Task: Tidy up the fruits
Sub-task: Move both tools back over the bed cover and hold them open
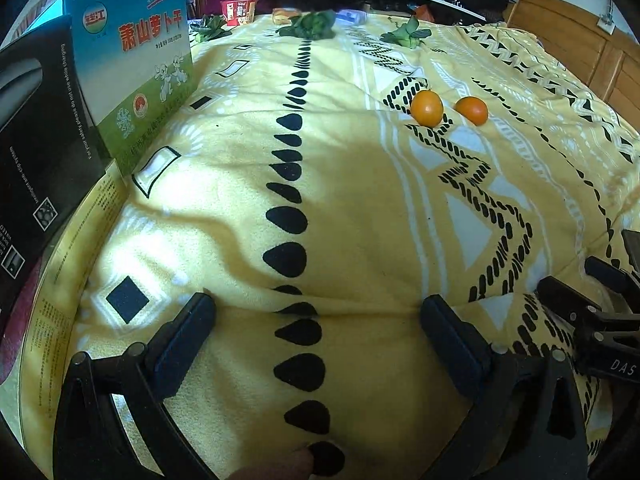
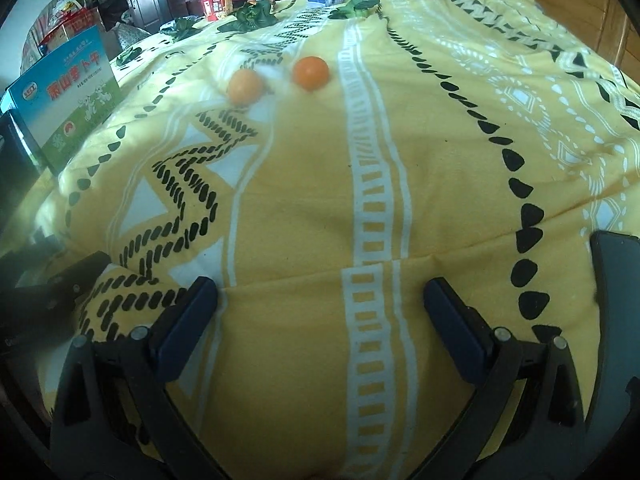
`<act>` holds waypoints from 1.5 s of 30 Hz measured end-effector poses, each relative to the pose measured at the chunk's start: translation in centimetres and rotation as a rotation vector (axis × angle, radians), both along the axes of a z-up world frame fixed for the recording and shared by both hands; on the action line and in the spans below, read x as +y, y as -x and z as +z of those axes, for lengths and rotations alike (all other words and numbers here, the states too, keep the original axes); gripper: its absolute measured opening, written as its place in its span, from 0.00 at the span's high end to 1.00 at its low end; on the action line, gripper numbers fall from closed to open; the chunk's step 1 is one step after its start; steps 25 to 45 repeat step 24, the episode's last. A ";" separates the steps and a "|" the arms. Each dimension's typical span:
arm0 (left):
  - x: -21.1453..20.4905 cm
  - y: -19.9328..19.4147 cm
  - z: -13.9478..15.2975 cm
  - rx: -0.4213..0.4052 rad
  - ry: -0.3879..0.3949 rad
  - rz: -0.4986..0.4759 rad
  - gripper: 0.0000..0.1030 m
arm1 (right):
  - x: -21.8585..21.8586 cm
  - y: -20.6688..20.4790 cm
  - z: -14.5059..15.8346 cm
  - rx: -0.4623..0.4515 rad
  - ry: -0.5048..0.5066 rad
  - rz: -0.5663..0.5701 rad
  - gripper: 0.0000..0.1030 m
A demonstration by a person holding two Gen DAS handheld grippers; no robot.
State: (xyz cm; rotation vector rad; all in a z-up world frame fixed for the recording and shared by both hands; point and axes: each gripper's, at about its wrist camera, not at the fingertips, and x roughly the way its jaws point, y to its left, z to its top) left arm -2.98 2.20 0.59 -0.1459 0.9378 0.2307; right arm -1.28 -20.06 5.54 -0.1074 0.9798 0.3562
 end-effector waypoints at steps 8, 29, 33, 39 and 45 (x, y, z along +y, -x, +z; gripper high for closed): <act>0.0 -0.1 -0.1 0.004 0.000 -0.001 0.00 | 0.2 -0.1 -0.1 -0.004 0.009 0.001 0.00; 0.1 -0.3 -0.3 0.001 -0.003 -0.002 0.00 | 0.1 -0.3 -0.2 -0.003 0.012 0.002 0.00; 0.1 -0.3 -0.3 0.001 -0.003 -0.002 0.00 | 0.1 -0.3 -0.2 -0.003 0.012 0.002 0.00; 0.1 -0.3 -0.3 0.001 -0.003 -0.002 0.00 | 0.1 -0.3 -0.2 -0.003 0.012 0.002 0.00; 0.1 -0.3 -0.3 0.001 -0.003 -0.002 0.00 | 0.1 -0.3 -0.2 -0.003 0.012 0.002 0.00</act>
